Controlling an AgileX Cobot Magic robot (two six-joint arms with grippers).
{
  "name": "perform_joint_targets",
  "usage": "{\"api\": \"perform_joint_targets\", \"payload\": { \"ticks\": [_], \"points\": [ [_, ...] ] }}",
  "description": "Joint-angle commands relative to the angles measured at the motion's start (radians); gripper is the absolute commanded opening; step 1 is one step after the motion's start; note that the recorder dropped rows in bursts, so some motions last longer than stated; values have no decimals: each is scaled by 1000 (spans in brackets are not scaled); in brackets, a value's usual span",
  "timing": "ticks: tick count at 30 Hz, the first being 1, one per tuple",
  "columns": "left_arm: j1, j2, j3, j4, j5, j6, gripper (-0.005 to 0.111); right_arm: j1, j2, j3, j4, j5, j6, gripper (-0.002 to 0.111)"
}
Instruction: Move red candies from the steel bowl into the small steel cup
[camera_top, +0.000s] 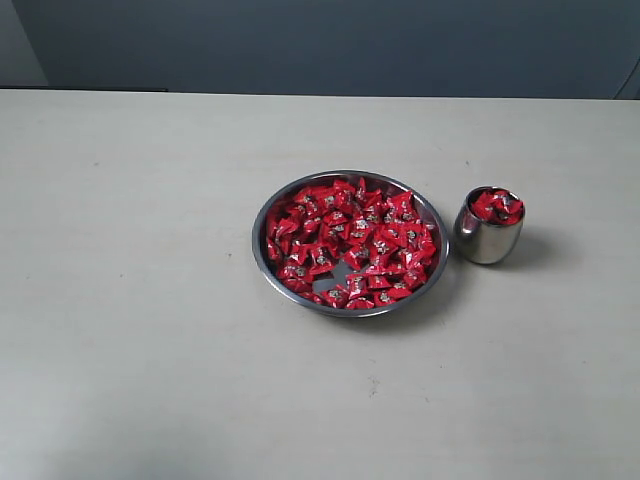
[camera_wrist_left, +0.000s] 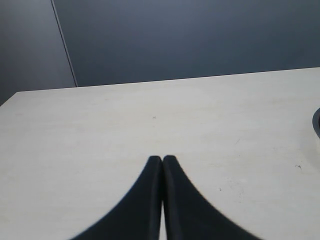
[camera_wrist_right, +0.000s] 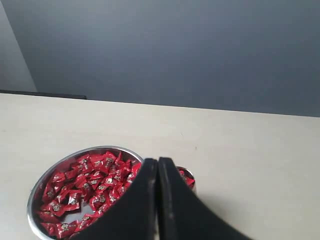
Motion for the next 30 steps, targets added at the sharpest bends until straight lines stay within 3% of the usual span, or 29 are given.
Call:
{"api": "perform_joint_targets", "payload": {
  "ticks": [1, 11, 18, 26, 30],
  "points": [
    [2, -5, -8, 2, -2, -2, 0, -2, -4, 3, 2, -10, -4, -1],
    [2, -5, -8, 2, -2, -2, 0, -2, -20, 19, -31, -25, -4, -1],
    [2, -5, -8, 2, -2, -2, 0, -4, -157, 195, -31, -194, -4, -1],
    [2, -5, -8, 2, -2, -2, 0, -180, -292, 397, 10, -266, -2, -1],
    [2, -5, -8, 2, -2, -2, 0, -189, -310, 413, 27, -244, -2, -1]
  ]
}}
